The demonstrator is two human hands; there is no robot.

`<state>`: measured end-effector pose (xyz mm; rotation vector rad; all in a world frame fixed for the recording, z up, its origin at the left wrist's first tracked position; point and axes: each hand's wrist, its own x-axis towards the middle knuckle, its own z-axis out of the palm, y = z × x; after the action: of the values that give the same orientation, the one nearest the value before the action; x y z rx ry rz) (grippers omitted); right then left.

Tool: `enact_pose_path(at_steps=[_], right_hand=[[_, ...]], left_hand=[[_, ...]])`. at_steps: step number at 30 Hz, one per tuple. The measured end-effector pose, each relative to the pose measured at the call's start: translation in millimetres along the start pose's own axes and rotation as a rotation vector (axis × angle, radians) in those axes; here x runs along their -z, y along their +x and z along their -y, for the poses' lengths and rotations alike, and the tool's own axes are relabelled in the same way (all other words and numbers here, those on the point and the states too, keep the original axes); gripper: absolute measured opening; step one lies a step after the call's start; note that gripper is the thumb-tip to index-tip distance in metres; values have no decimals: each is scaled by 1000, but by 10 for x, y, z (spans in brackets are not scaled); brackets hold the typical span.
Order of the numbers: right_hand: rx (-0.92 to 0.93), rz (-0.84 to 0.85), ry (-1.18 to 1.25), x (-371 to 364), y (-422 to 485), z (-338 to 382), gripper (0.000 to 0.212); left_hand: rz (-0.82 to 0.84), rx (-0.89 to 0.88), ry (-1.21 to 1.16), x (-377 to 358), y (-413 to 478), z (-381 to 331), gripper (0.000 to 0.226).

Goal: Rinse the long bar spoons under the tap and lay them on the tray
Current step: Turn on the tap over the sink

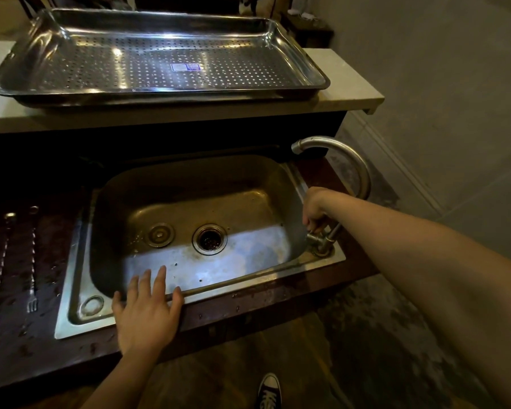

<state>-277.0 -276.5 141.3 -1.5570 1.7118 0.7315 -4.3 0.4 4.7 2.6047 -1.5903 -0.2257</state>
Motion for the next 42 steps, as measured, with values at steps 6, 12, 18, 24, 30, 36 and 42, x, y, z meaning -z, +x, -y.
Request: enact_pose_path(at_steps=[6,12,18,24,30,36,42], right_hand=[[5,-9,-9,3,24,-9,30],[25,-50,-38,-7,15,17,28],[16,-122,57,-3,26,4,27],[0,-146,117,-5,40,0,29],[118,-292,204,6,69,-100,20],[57,-193,139,-19,22,-22,22],[148,-274,-197,-82,-99,32,17]], left_hand=[[1,3,0,5,8,5,70],[2,1,-9,8,6,3,71],[11,3,-6,27,7,10,71],[6,8,-1,35,11,-5,70],[3,7,-4,20,7,-4,69],[-1,8,-3,13,5,-1,69],[5,13,-11,27,4,-6,70]])
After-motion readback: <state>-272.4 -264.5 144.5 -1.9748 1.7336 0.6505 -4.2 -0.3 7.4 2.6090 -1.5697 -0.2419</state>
